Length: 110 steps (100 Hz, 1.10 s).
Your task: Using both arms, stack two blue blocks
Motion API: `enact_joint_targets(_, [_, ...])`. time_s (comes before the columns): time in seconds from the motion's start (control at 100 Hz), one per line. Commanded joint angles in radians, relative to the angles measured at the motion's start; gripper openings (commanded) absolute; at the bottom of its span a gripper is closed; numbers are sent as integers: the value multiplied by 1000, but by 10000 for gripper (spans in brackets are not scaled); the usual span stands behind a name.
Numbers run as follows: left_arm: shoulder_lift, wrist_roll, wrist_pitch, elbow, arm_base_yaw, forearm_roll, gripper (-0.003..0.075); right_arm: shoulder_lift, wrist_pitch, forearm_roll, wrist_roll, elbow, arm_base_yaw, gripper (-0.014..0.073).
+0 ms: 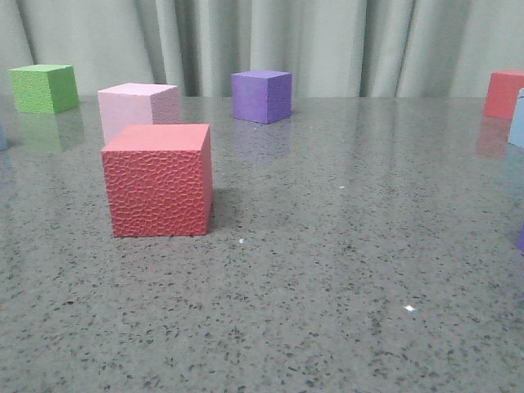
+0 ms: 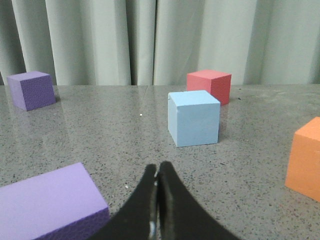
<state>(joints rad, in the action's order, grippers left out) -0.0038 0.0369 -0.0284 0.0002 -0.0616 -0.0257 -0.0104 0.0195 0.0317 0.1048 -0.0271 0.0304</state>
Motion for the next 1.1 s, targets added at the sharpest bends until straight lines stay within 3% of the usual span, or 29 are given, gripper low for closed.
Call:
enact_joint_targets(0.0, [-25,-8,38,-4,2,60,-19,-21,-78,11,-6,38,-2,-122])
enact_joint_targets(0.26, [119,-8,-119,-213,2,138,-19,81,-6,-16,-6,176,-2,-122])
enact_joint_targets(0.47, [291,-8,-313,-441,2,140,-19,238,279,-60,-6,410,-2,-122])
enact_joint_targets(0.8, [563,-8,-729,-800,2,163,-19,468,693,-76,-6,748,-2,-122])
enact_joint_targets(0.89, [613,-8,-803,-855,2,176,-19,497,723,-77,-6,791,-2,-122])
enact_joint_targets(1.09, [642,-8,-835,-867,2,184,-19,500,714,-84,-6,794,-2,-122])
